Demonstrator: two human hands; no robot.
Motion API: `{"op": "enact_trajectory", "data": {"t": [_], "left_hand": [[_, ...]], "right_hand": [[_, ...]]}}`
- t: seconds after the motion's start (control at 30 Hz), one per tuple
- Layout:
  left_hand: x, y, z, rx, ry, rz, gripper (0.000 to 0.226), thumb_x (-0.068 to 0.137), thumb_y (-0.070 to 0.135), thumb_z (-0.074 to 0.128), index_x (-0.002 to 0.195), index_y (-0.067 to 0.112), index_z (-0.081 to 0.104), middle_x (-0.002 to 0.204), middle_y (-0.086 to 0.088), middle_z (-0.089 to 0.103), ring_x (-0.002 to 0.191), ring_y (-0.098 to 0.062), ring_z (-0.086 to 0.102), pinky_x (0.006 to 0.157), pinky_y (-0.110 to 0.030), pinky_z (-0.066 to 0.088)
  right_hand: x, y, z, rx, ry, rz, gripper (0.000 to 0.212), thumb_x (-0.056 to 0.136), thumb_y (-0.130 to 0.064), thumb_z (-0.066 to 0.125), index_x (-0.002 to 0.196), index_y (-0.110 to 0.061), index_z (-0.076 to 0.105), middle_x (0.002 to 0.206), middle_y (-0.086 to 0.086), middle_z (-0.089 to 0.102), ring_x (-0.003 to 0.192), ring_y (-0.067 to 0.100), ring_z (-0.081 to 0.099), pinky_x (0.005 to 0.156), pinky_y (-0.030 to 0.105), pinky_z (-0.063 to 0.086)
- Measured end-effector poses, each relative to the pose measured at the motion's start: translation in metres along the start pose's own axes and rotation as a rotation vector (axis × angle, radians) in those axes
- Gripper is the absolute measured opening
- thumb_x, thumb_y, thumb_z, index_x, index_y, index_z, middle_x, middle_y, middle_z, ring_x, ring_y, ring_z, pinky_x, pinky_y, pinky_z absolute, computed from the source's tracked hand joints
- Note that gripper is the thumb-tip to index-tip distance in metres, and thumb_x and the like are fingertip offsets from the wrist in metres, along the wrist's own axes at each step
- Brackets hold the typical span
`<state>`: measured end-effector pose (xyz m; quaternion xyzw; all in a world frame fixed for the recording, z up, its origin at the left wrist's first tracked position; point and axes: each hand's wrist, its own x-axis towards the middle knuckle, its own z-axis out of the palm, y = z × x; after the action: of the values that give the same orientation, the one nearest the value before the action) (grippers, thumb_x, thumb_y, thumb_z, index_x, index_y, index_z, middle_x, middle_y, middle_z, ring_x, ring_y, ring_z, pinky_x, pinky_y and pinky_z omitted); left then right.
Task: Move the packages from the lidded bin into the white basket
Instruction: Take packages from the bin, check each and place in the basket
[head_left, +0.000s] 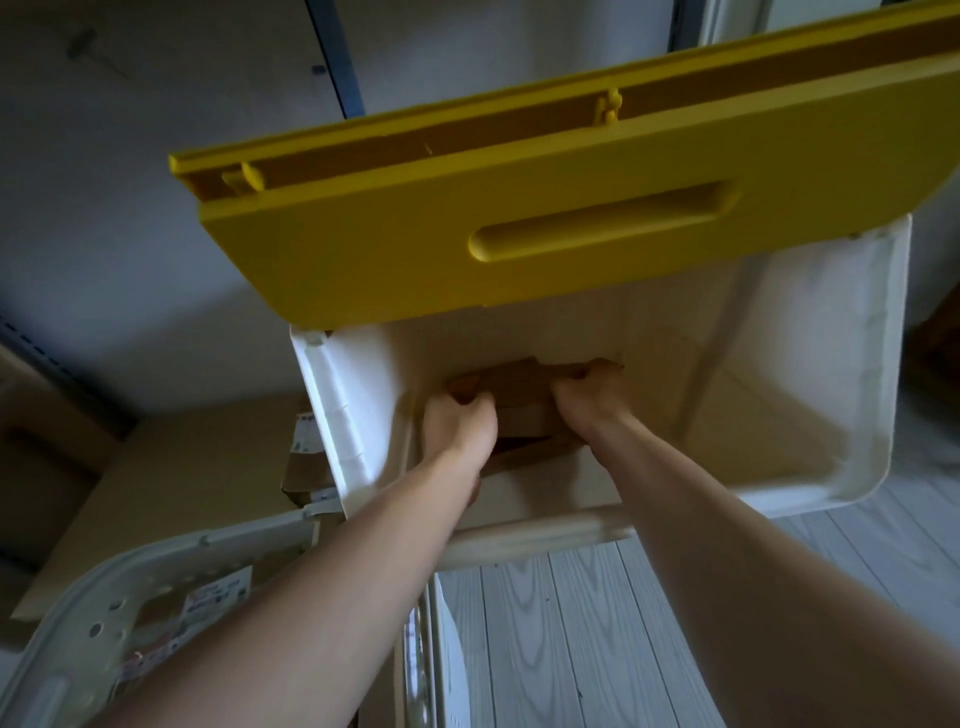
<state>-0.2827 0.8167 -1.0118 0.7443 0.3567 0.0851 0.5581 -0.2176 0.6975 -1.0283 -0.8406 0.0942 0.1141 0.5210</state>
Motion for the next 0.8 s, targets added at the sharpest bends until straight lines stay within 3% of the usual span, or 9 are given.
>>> {"op": "enact_trajectory", "data": {"t": [0.1, 0.2, 0.4, 0.47, 0.57, 0.63, 0.8], "left_hand": [[-0.011, 0.003, -0.005, -0.028, -0.004, 0.037, 0.011, 0.094, 0.021, 0.058, 0.101, 0.02, 0.067, 0.103, -0.009, 0.069, 0.097, -0.034, 0.068, 0.09, -0.048, 0.06], [-0.024, 0.006, -0.015, -0.117, 0.001, 0.046, 0.01, 0.092, 0.02, 0.066, 0.083, 0.024, 0.066, 0.09, 0.0, 0.067, 0.093, -0.027, 0.069, 0.088, -0.045, 0.061], [-0.064, 0.007, -0.045, -0.163, -0.091, 0.111, 0.007, 0.088, 0.012, 0.07, 0.091, 0.016, 0.074, 0.085, 0.002, 0.069, 0.081, -0.015, 0.065, 0.087, -0.045, 0.062], [-0.081, 0.005, -0.058, -0.165, -0.143, 0.149, 0.01, 0.086, 0.01, 0.069, 0.089, 0.018, 0.075, 0.086, 0.002, 0.071, 0.083, -0.016, 0.066, 0.086, -0.046, 0.061], [-0.103, 0.001, -0.083, -0.159, -0.186, 0.232, 0.014, 0.085, 0.009, 0.07, 0.086, 0.022, 0.076, 0.091, -0.001, 0.074, 0.093, -0.023, 0.07, 0.087, -0.043, 0.059], [-0.115, -0.001, -0.103, -0.201, -0.24, 0.254, 0.017, 0.088, 0.006, 0.068, 0.085, 0.02, 0.076, 0.091, -0.004, 0.073, 0.095, -0.026, 0.07, 0.087, -0.043, 0.057], [-0.129, 0.0, -0.159, -0.256, -0.263, 0.322, 0.021, 0.093, -0.001, 0.06, 0.09, 0.013, 0.075, 0.086, -0.007, 0.066, 0.078, -0.022, 0.064, 0.072, -0.037, 0.055]], "right_hand": [[-0.011, -0.004, -0.012, 0.033, 0.026, -0.023, 0.025, 0.088, -0.025, 0.056, 0.098, -0.005, 0.066, 0.097, 0.017, 0.07, 0.093, 0.037, 0.067, 0.077, 0.039, 0.057], [-0.028, -0.01, -0.026, 0.027, 0.011, -0.028, 0.014, 0.09, -0.022, 0.054, 0.086, -0.012, 0.064, 0.092, 0.015, 0.069, 0.09, 0.037, 0.068, 0.084, 0.054, 0.06], [-0.063, -0.013, -0.057, 0.025, 0.054, -0.06, 0.019, 0.091, -0.016, 0.057, 0.08, -0.024, 0.044, 0.087, 0.009, 0.062, 0.085, 0.033, 0.068, 0.08, 0.052, 0.062], [-0.073, -0.01, -0.066, 0.071, 0.067, -0.054, 0.015, 0.091, -0.02, 0.06, 0.083, -0.023, 0.047, 0.09, 0.008, 0.063, 0.086, 0.03, 0.068, 0.081, 0.051, 0.062], [-0.086, -0.007, -0.078, 0.19, 0.042, -0.024, 0.02, 0.09, -0.021, 0.064, 0.104, -0.02, 0.05, 0.1, 0.008, 0.066, 0.09, 0.028, 0.068, 0.074, 0.043, 0.062], [-0.097, -0.007, -0.083, 0.271, 0.009, -0.018, 0.012, 0.09, -0.02, 0.065, 0.1, -0.017, 0.059, 0.097, 0.007, 0.066, 0.085, 0.025, 0.064, 0.066, 0.037, 0.056], [-0.123, -0.014, -0.091, 0.418, -0.113, -0.03, 0.03, 0.089, -0.024, 0.072, 0.115, -0.011, 0.064, 0.101, 0.009, 0.065, 0.085, 0.022, 0.063, 0.057, 0.032, 0.052]]}}
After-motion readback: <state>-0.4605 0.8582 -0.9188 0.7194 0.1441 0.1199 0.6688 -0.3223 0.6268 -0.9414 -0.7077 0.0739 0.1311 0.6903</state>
